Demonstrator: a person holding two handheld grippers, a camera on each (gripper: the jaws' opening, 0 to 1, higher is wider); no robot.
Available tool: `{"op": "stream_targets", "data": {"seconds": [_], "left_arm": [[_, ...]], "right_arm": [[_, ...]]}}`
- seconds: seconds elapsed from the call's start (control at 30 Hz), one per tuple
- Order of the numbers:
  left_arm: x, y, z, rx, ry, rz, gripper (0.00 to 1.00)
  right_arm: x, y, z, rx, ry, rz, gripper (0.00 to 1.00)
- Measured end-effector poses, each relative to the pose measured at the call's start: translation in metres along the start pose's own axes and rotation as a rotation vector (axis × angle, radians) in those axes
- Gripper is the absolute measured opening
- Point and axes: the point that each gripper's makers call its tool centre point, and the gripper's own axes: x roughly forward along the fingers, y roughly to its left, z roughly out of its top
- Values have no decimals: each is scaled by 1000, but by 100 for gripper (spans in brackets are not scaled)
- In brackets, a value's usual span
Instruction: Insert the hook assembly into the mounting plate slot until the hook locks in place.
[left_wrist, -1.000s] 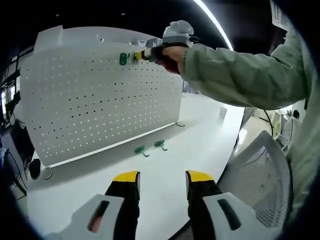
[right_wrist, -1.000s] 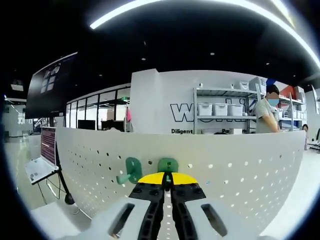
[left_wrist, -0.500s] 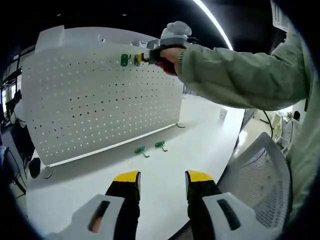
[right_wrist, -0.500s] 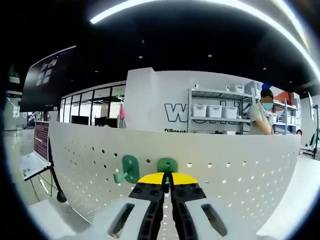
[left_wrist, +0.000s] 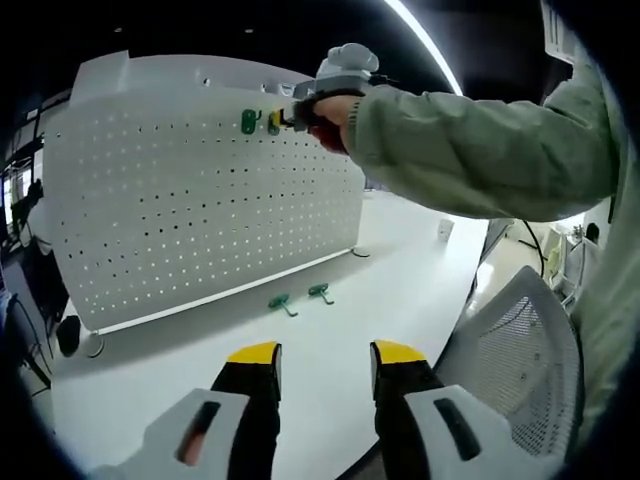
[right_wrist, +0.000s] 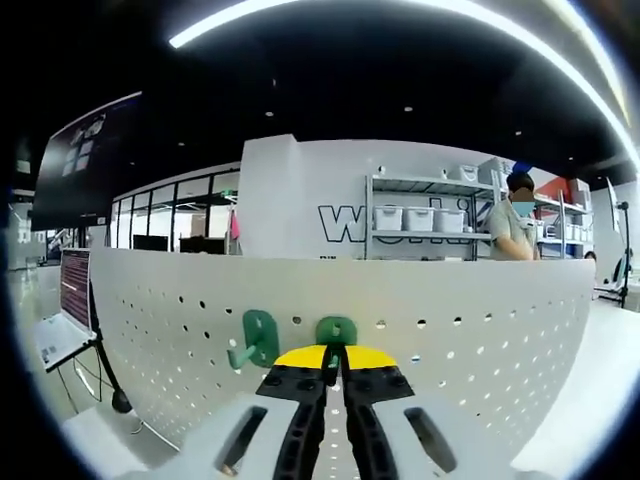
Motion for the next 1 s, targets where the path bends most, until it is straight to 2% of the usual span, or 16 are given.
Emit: {"op": "stream_targets", "data": {"seconds": [0.17, 0.47, 1.0], "left_arm": [[-1, 0, 0, -3, -3, -1, 37], [-2, 0, 1, 0, -6, -1, 37], [-3, -4, 2, 14, -3, -5, 37]], "right_arm": [[0, -1, 0, -2, 3, 0, 4], [0, 2, -12, 14, 36, 17, 7], [-14, -3, -18, 20, 30, 18, 17]]}}
